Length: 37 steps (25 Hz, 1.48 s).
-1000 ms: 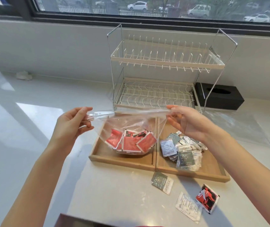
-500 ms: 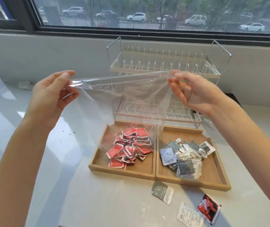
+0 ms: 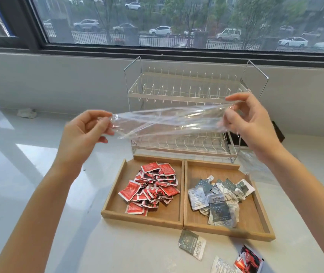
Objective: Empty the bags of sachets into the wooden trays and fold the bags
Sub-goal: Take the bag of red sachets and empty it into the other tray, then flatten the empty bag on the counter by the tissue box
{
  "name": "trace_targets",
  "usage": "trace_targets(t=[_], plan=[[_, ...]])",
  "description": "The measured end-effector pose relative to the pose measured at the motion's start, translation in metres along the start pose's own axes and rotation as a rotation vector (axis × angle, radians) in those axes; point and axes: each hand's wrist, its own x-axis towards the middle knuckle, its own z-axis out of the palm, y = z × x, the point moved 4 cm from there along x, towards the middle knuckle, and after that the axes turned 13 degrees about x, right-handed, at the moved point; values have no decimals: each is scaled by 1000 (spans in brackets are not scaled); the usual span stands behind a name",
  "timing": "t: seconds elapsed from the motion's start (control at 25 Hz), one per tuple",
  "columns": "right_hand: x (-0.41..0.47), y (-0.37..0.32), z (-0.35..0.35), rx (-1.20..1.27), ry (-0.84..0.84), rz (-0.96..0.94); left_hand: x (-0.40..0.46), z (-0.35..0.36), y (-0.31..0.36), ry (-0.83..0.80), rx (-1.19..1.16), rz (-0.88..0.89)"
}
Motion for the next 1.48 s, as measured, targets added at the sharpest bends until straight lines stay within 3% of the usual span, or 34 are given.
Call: trace_targets(t=[0.08, 0.24, 0.36, 0.6, 0.76, 0.96, 1.2, 1.48], plan=[[-22, 27, -7, -29, 1, 40, -15, 14, -25, -40, 45, -62], [-74, 100, -20, -69, 31, 355, -59, 54, -94, -178, 111, -362], [-104, 137, -25, -106, 35, 525, -87, 74, -130, -311, 221, -483], [-124, 163, -26, -116, -102, 751, -97, 90, -141, -527, 289, -479], [-127, 165, -28, -131, -242, 788, -103, 90, -145, -702, 202, -471], [-118, 169, -38, -174, -176, 793, -89, 82, -153, -482, 200, -503], [-94, 179, -34, -168, -67, 812, -65, 98, -161, -442, 239, -629], [-86, 172, -33, -28, 76, 739, -57, 104, -157, -332, 171, -514]])
